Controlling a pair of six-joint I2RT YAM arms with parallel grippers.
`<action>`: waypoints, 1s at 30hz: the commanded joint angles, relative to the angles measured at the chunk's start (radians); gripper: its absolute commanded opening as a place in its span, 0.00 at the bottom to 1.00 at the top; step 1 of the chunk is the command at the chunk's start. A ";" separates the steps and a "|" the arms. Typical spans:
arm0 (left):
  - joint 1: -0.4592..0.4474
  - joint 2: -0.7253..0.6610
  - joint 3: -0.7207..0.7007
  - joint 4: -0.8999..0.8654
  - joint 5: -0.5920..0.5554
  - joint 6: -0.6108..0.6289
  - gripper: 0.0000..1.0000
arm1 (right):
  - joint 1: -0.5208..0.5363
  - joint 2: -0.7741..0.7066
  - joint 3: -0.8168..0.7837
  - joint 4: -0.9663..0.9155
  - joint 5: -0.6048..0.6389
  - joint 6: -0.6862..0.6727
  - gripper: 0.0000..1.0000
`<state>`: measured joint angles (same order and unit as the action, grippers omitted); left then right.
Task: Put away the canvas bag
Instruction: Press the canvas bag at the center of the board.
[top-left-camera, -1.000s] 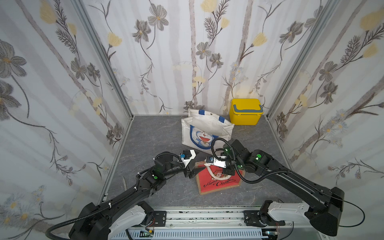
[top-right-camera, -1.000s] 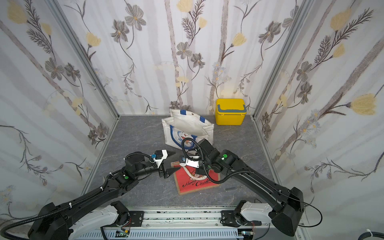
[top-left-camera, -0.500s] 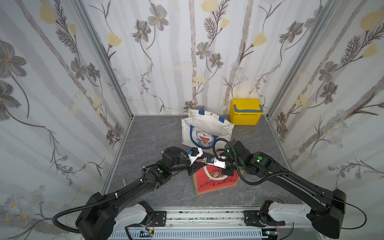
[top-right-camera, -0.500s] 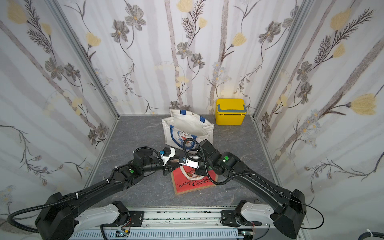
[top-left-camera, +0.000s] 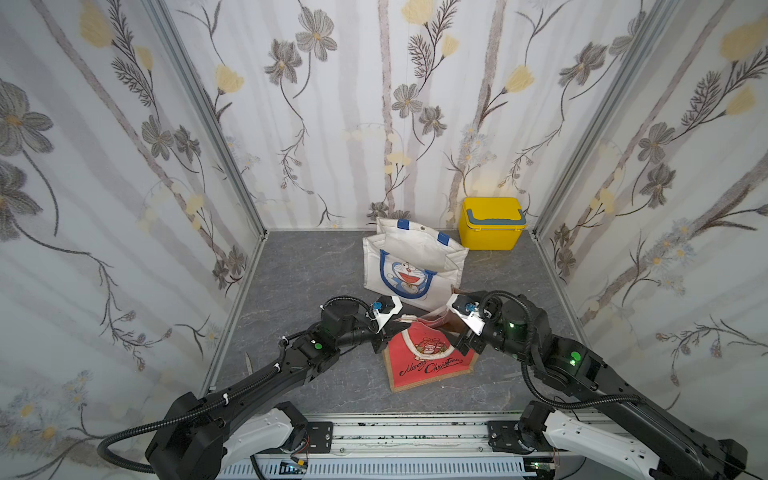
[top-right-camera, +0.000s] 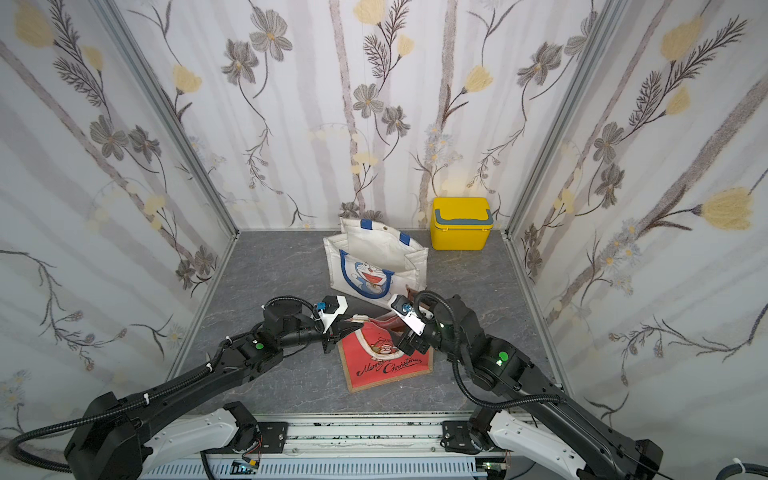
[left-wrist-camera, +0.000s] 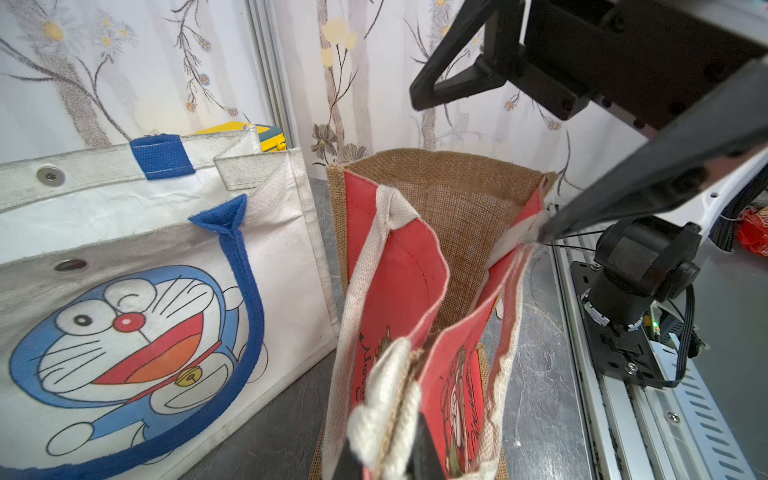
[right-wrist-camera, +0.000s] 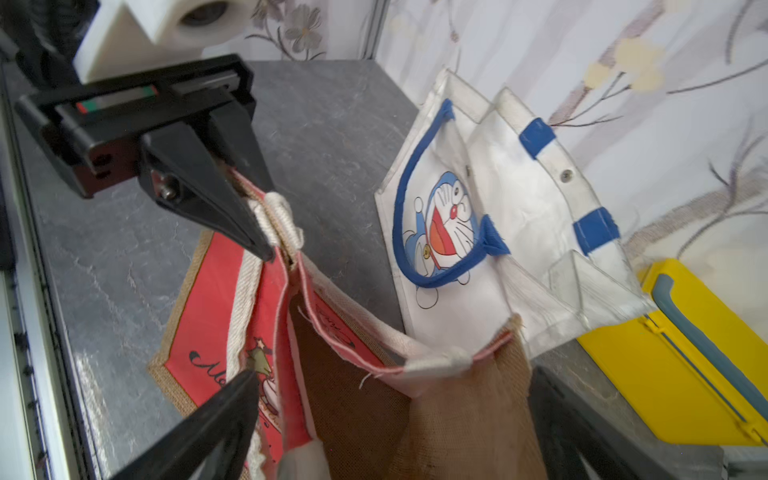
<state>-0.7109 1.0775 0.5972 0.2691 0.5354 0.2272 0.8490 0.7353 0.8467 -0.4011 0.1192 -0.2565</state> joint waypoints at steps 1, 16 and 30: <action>0.001 -0.014 -0.007 0.039 -0.038 -0.034 0.00 | 0.000 -0.112 -0.072 0.092 0.090 0.207 1.00; 0.002 -0.082 0.013 -0.051 -0.067 -0.126 0.00 | -0.002 -0.324 -0.354 0.311 0.043 0.388 1.00; 0.049 -0.138 0.151 -0.448 -0.034 0.108 0.00 | -0.008 -0.266 -0.623 0.833 -0.165 0.215 0.90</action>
<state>-0.6750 0.9634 0.7544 -0.1295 0.4740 0.2451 0.8440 0.4541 0.2493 0.2508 -0.0025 0.0303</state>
